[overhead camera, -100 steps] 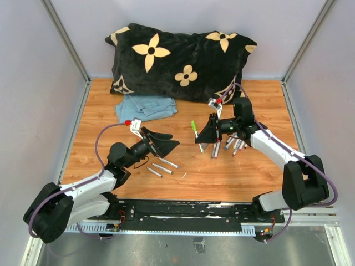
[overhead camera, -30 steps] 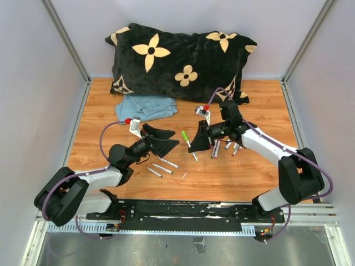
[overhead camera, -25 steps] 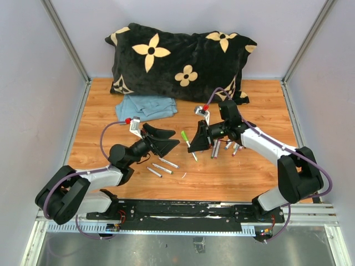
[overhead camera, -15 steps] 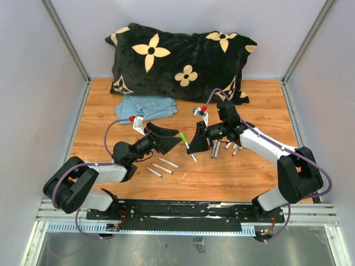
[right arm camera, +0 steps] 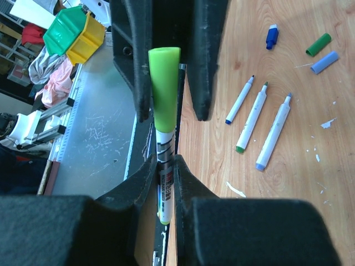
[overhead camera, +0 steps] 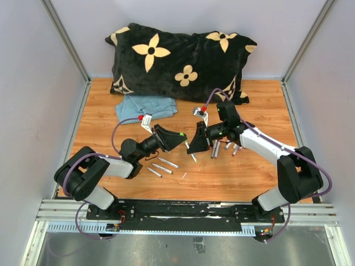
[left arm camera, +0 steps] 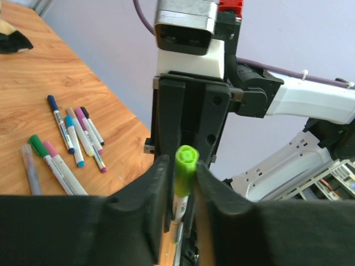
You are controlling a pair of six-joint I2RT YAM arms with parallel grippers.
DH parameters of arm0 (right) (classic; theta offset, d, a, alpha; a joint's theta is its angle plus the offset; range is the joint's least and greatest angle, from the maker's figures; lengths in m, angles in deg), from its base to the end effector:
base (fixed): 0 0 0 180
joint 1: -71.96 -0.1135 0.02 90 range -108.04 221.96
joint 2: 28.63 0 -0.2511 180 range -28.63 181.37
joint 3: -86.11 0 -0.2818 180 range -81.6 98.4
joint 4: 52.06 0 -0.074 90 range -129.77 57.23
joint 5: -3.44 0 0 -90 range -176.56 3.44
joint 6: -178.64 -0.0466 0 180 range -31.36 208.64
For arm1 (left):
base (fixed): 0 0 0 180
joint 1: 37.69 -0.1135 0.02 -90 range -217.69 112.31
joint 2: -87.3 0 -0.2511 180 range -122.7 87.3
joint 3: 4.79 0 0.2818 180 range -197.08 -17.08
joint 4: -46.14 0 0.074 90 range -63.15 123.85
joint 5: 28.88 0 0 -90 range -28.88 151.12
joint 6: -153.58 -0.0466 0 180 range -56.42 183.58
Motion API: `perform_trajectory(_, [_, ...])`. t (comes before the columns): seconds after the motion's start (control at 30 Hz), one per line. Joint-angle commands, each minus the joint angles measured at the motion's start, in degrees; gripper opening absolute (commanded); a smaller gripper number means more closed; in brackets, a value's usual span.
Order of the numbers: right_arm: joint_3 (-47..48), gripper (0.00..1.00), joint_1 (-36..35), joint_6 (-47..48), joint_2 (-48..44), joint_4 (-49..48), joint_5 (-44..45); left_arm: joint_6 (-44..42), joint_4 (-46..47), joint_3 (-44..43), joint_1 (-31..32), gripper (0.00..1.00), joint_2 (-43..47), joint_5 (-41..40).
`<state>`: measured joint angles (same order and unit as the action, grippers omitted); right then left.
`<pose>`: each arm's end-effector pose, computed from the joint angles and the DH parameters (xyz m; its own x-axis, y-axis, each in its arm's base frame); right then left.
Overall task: Open the pen caps
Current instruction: Open the pen cap from the pen, then place the pen at the center of the board.
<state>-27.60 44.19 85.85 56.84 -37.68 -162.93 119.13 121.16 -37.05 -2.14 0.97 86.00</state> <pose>0.2772 0.1972 0.2243 -0.5288 -0.2655 -0.8062 -0.8016 -0.1561 0.5772 0.2147 -0.1775 0.1775 -0.5340 -0.5379 -0.6523 0.7191 0.1169 -0.6850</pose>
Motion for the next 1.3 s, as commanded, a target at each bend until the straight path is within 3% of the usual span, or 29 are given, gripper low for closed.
perform_trajectory(0.0, [2.08, 0.03, -0.66, 1.98, 0.05, 1.78, 0.61, -0.35, 2.79, -1.43, 0.40, 0.16, -0.61, 0.13])
perform_trajectory(0.07, [2.08, 0.03, -0.72, 2.01, 0.05, 1.84, 0.70, -0.35, 2.45, -1.16, 0.40, 0.01, -0.37, -0.74])
perform_trajectory(0.1, [2.04, 0.02, -0.72, 2.07, 0.09, 1.81, 0.77, -0.50, 2.42, -0.96, 0.40, 0.01, 0.07, -1.55])
perform_trajectory(0.43, [1.38, 0.01, -2.59, 1.03, 1.40, 0.81, 1.68, -3.45, -5.34, -2.78, -8.61, 0.00, 9.82, -9.29])
perform_trajectory(0.63, [1.36, 0.01, -3.93, 0.85, 2.59, 0.69, 2.61, 2.94, -3.98, -1.93, -17.18, 0.00, 12.43, -10.03])
perform_trajectory(0.73, [1.78, 0.01, -3.99, 2.51, 2.86, 2.83, 6.64, 3.80, -6.71, -0.53, -18.51, 0.00, 14.57, -9.81])
perform_trajectory(0.9, [5.23, 0.01, -4.87, 7.20, 5.10, 9.55, 25.05, 2.16, -24.45, 3.57, -18.50, 0.00, 20.19, -11.45])
perform_trajectory(1.03, [11.24, 0.02, -7.26, 10.32, 11.13, 15.45, 35.85, 1.23, -49.88, 3.64, -18.50, 0.00, 25.55, -18.66])
perform_trajectory(1.27, [18.47, 0.03, -12.40, 12.16, 19.91, 22.12, 43.86, 1.15, -68.02, 3.03, -18.51, 0.00, 30.58, -28.01])
